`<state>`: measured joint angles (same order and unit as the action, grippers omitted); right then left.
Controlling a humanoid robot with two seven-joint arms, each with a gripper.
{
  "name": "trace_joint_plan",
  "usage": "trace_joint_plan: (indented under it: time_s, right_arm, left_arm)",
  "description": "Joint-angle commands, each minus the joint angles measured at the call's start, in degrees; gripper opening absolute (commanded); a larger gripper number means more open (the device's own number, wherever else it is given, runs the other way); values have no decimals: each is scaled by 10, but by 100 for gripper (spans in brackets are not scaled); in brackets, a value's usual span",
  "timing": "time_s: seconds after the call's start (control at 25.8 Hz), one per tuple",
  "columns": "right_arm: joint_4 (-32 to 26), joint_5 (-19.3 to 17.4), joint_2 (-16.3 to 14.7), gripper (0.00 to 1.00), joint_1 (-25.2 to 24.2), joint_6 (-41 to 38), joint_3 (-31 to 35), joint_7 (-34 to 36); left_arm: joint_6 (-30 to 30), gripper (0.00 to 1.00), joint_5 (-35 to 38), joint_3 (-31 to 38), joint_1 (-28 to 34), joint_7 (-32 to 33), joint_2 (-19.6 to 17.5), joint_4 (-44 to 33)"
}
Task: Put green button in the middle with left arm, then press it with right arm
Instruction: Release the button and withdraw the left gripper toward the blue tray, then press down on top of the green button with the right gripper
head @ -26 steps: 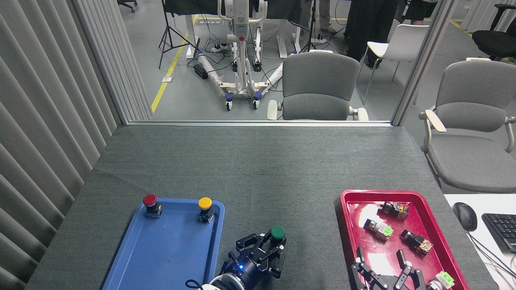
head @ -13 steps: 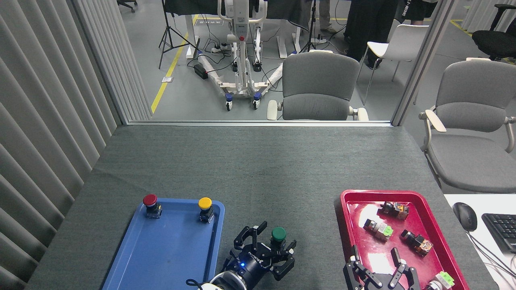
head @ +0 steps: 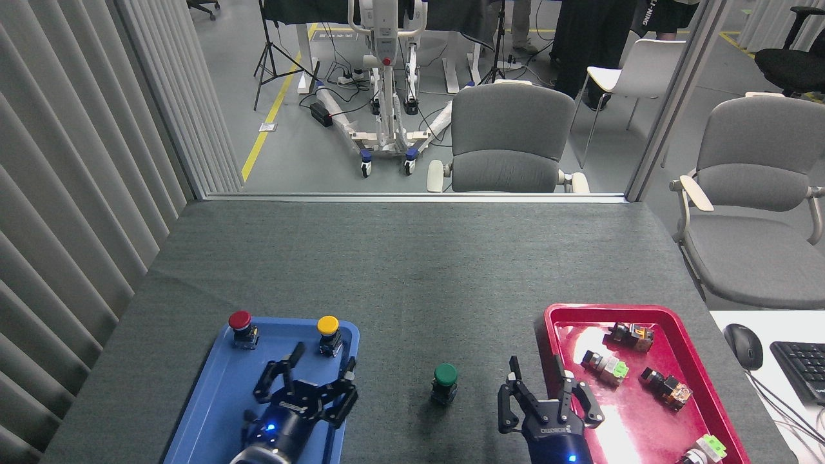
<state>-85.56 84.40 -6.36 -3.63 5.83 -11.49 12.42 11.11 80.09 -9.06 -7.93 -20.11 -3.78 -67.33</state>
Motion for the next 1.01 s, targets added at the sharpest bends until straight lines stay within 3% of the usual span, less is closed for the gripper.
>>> trace_joint_plan:
  time_s: [0.0, 0.12, 0.39, 0.62, 0.97]
  right_arm:
    - [22, 4, 9, 32, 22, 19, -37, -5]
    - [30, 6, 17, 17, 33, 48, -65, -53]
    - [62, 26, 30, 3, 61, 64, -106, -71]
    - [99, 47, 36, 1, 71, 71, -118, -90]
    - [130, 47, 40, 2, 74, 69, -118, -115]
  left_arm:
    - [-9, 99, 1, 80, 41, -1, -13, -26]
    - [-10, 99, -1, 115, 66, 1, -26, -61]
    - [-25, 98, 7, 135, 72, 42, -31, -119]
    - [-29, 98, 5, 137, 69, 97, -40, -161]
    - [-29, 99, 0, 137, 68, 104, -42, -151]
